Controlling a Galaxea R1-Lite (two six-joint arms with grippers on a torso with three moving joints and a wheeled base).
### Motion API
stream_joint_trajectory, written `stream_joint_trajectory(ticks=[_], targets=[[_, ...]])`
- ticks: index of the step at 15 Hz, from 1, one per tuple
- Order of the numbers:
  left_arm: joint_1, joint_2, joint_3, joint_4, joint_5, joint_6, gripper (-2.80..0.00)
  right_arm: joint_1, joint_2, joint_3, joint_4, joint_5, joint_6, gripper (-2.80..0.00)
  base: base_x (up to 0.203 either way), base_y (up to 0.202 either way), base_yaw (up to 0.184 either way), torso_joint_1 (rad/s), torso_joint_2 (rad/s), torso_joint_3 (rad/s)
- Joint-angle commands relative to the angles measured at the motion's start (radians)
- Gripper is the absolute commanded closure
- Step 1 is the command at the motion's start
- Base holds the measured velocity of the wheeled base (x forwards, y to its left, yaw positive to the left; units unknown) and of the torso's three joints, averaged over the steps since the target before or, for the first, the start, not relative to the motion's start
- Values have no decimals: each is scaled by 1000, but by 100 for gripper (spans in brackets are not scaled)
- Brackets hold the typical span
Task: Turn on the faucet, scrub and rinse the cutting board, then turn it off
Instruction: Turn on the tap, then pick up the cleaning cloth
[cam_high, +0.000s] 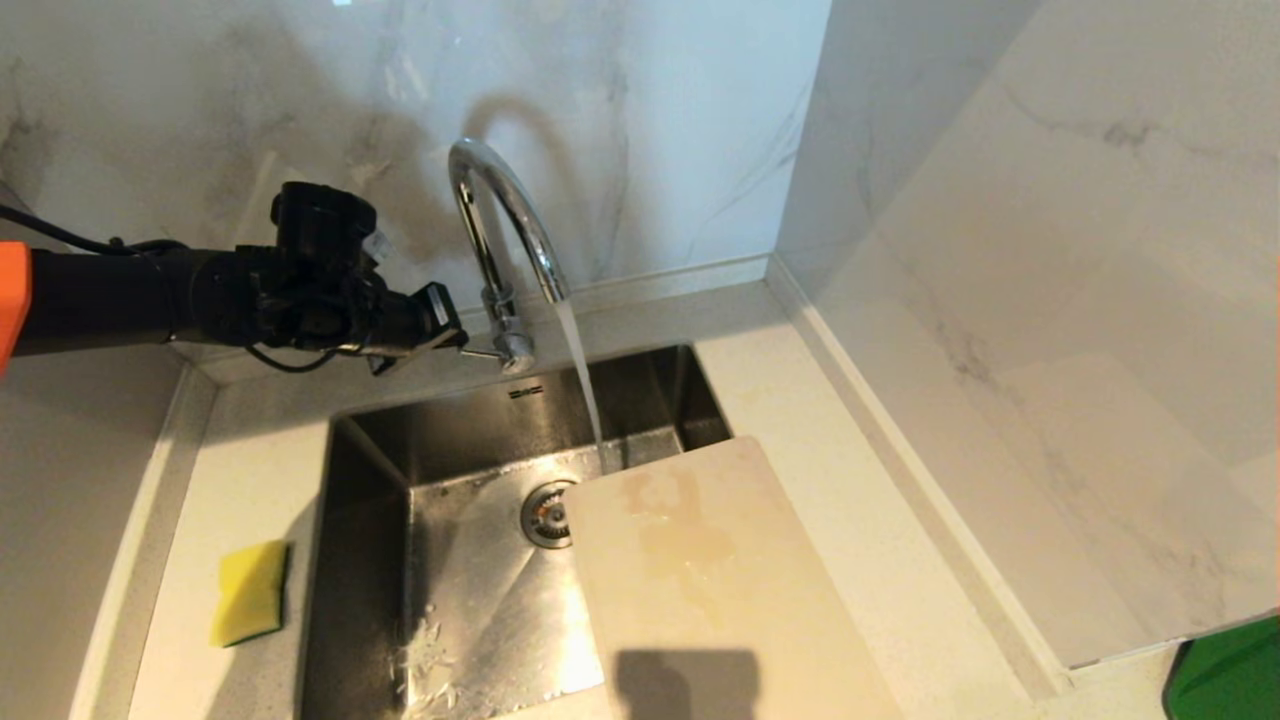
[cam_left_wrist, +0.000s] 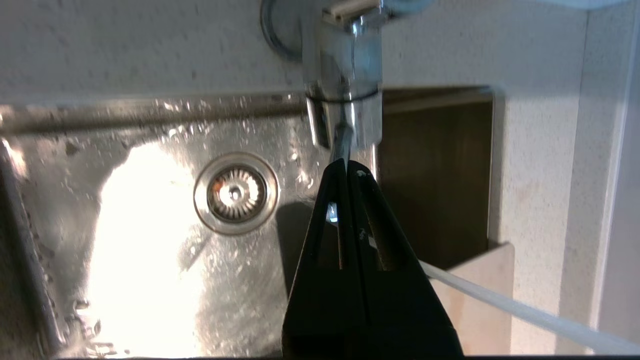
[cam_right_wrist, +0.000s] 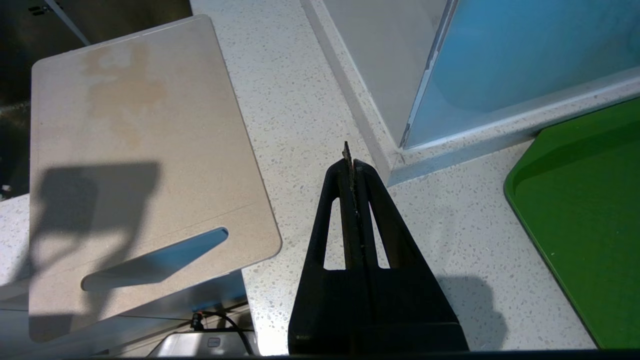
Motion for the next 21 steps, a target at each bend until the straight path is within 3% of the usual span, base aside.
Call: stream_joint_trajectory(ticks=[1,7,10,16,21], targets=[[-3,-38,53,-4,1,-7,0,0,-2,0,0,0,1,0,0,0,0,0,0,0],[-8,-85,101,-51,12,15,0,0,-2,0,0,0,1,0,0,0,0,0,0,0],[-8,-93,100,-58,56,130,0,0,-2,0,0,0,1,0,0,0,0,0,0,0],[12,-150,109,-46,62,219,0,0,-2,0,0,0,0,0,0,0,0,0,0,0],[93,-227,176,56,59,404,0,0,-2,0,0,0,-1,0,0,0,0,0,0,0]])
